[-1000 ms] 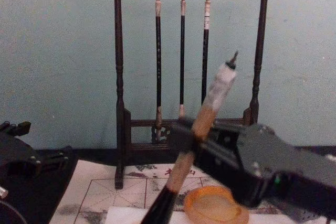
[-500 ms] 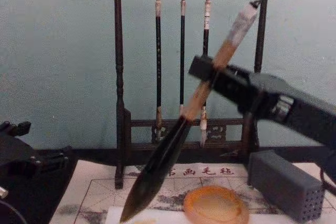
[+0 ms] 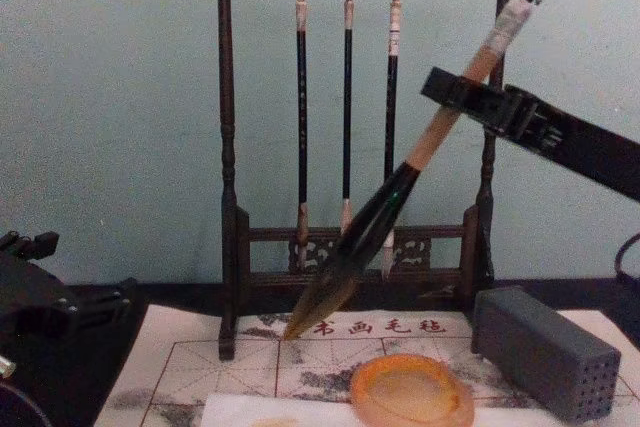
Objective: Pick up the brush from the inkstone, write on the paper, then place the brush back to its original position.
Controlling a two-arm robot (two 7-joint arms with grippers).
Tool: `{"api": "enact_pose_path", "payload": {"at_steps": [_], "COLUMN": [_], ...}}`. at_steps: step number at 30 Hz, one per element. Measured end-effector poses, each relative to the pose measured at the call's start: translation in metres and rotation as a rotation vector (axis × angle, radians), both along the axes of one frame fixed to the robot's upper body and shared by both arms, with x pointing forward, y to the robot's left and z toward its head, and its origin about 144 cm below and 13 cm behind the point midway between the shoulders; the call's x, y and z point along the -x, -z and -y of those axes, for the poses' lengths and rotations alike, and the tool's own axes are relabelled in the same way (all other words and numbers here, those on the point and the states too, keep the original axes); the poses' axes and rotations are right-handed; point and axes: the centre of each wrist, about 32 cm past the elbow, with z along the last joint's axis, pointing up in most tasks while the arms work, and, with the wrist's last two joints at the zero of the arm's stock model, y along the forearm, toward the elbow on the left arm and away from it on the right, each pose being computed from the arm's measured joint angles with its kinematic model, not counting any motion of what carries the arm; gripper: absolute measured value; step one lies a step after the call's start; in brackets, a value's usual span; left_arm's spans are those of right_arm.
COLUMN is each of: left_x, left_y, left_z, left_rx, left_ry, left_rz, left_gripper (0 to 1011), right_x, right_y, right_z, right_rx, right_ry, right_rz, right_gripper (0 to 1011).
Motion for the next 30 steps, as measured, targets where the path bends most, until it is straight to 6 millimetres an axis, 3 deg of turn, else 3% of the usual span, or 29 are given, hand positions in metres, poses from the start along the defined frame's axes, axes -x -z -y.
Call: {"api": "enact_pose_path", "payload": {"at_steps": [20, 30], "left_x": [0.000, 0.000], "left_y": [0.000, 0.000], "left_z": [0.000, 0.000], "left_rx": [0.000, 0.000], "left_ry": [0.000, 0.000], "left_rz": [0.000, 0.000], "left_gripper": [1001, 1001], "right_x": [-0.016, -0.020], "right_y": [0.004, 0.007], "right_z": [0.021, 0.037], "right_rx": [-0.061, -0.085], "right_ry": [0.243, 0.293], "right_rz": [-0.186, -0.374], "right_gripper": [183, 182]}}
